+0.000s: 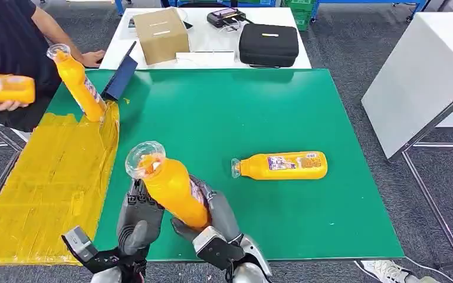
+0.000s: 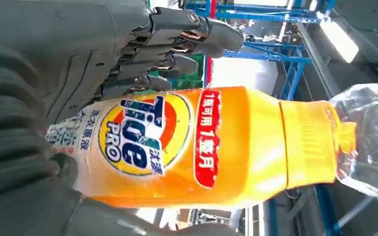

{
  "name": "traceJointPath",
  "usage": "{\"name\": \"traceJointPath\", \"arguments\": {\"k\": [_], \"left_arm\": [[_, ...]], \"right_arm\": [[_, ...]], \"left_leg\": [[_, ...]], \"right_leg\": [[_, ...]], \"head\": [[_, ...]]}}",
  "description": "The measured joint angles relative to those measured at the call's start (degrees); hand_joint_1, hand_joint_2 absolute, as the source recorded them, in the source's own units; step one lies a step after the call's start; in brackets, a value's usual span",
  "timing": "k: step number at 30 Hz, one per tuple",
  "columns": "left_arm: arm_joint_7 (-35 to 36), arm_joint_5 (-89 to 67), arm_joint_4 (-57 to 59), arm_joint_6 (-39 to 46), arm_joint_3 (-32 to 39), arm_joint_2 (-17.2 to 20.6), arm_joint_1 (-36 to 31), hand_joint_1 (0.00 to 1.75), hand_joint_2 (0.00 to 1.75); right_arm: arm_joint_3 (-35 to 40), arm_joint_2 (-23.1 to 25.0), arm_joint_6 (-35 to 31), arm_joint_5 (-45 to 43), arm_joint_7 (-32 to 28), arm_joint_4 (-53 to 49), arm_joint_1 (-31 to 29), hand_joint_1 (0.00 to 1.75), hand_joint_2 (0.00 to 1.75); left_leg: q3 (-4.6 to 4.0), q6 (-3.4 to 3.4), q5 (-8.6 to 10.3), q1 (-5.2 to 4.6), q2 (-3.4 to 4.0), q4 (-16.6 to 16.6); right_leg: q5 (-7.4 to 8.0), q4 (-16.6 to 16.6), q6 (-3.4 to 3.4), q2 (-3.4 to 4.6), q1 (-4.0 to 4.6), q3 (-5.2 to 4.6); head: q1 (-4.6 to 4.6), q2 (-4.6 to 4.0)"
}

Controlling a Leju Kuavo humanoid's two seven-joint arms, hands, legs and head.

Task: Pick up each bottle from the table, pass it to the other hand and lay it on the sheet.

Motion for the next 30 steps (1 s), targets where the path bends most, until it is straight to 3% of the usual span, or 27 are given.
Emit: {"name": "traceJointPath", "arguments": {"k": [11,23,24,25,30], "left_arm": [[-3.2,-10.8,-1.8,6.1,-1.0,0.0,0.1,0.00,1.75],[1.0,-19.5,1.0,9.3,-2.0,2.3,-1.7,0.00,1.75],[1.0,-19.5,1.2,9.4,-2.0,2.5,-1.8,1.59,1.75],[1.1,-19.6,1.5,9.4,-2.0,2.6,-1.9,1.75,1.75],[3.5,-20.3,4.2,8.0,-2.3,4.0,-3.5,1.75,1.75]], "right_arm": [[1.2,0.0,0.9,1.3,1.2,2.7,-1.0,1.75,1.75],[2.3,0.9,1.2,5.6,4.0,7.8,-2.3,1.75,1.75],[2.3,0.9,1.2,5.6,4.1,8.1,-2.3,1.75,1.75],[2.3,0.9,1.2,5.7,4.1,8.4,-2.5,1.75,1.75],[3.0,1.0,1.8,6.1,4.7,10.9,-3.2,1.75,1.75]], "left_leg": [[-0.04,0.00,0.00,0.00,0.00,0.0],[-0.04,0.00,0.00,0.01,0.00,0.0],[-0.05,0.00,0.00,0.01,0.00,0.0],[-0.05,0.00,0.00,0.01,0.00,0.0],[-0.07,0.00,0.00,0.00,0.00,0.0]], "right_leg": [[0.00,0.0,0.00,0.00,-0.01,-0.04],[0.00,0.0,0.00,0.00,0.00,-0.06],[0.00,0.0,0.00,0.00,0.00,-0.07],[0.00,0.0,0.00,0.00,0.00,-0.07],[0.00,0.0,0.00,0.00,-0.01,-0.08]], "head": [[0.02,0.00],[0.00,0.00],[0.00,0.00],[0.00,0.00],[0.00,0.00]]}}
